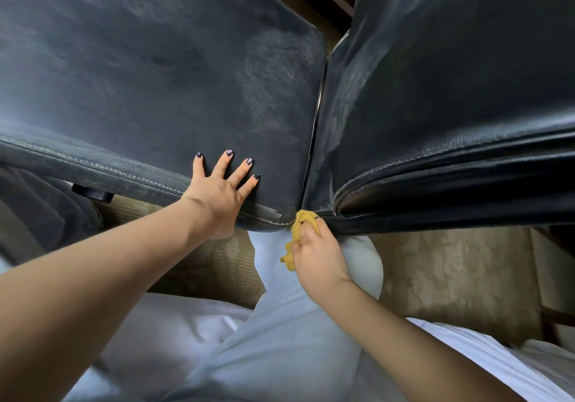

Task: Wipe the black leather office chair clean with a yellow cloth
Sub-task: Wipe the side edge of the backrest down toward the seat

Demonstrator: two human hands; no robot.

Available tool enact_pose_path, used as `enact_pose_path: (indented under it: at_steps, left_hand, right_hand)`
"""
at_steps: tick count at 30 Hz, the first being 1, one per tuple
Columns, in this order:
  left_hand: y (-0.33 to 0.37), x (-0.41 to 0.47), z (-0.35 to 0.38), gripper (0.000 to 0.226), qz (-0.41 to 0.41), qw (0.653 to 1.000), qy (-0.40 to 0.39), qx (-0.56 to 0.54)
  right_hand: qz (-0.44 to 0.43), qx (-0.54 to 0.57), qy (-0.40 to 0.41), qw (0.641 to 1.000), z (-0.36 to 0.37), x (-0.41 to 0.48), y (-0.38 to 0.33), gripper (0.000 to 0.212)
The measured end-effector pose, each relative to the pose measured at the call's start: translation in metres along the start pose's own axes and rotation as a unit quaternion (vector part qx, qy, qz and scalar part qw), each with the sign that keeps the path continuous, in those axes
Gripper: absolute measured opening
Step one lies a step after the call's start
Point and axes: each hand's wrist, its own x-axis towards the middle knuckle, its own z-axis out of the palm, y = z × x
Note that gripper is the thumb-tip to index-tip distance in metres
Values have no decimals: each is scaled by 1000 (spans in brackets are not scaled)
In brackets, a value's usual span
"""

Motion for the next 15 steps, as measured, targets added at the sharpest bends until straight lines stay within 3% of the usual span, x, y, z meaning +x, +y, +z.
enact_pose_path:
  at_steps: [7, 11, 15]
  left_hand:
    - [0, 0, 3, 79, 1, 1000, 12, 7]
    - [0, 0, 6, 80, 1, 1000, 21, 12]
    - [0, -2, 7, 80, 1, 1000, 27, 14]
  right_hand:
    - [-70, 1, -14, 997, 6, 18, -3, 38]
    - [-46, 111, 48, 992, 1, 2, 10, 16]
    - [-6, 54, 77, 996, 6, -23, 18, 17]
